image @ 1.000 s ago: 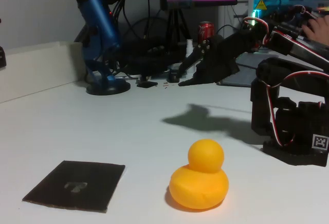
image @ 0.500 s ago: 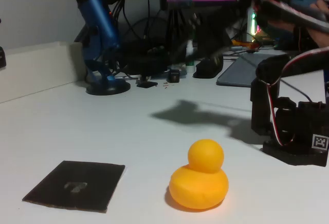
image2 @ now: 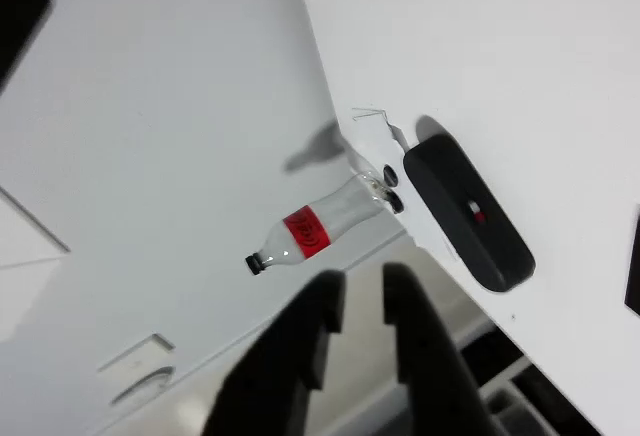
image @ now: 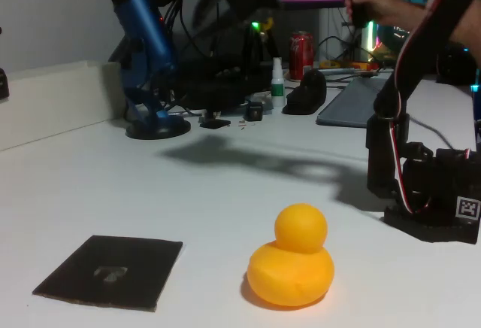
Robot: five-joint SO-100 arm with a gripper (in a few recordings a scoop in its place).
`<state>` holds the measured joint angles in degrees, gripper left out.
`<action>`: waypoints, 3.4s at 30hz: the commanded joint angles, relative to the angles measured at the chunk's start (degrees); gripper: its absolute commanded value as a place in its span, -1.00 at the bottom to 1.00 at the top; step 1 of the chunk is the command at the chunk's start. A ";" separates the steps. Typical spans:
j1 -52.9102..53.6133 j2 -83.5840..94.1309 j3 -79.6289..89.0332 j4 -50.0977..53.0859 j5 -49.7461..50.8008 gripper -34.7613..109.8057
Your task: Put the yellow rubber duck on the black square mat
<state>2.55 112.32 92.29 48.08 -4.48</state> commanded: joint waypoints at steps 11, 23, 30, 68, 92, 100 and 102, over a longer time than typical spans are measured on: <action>1.14 -13.01 -8.96 13.36 -0.97 -0.46; 0.35 -6.77 -9.14 32.87 -10.37 -0.46; 0.18 -3.25 -8.26 37.79 -20.65 -0.46; -51.06 -3.34 2.20 42.63 -20.74 -0.46; -55.20 -3.43 3.16 42.63 -20.74 -0.07; -54.84 -4.57 4.48 41.75 -20.83 0.04; -54.84 -6.68 4.22 41.66 -20.83 0.04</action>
<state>-50.62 106.08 95.89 89.38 -24.35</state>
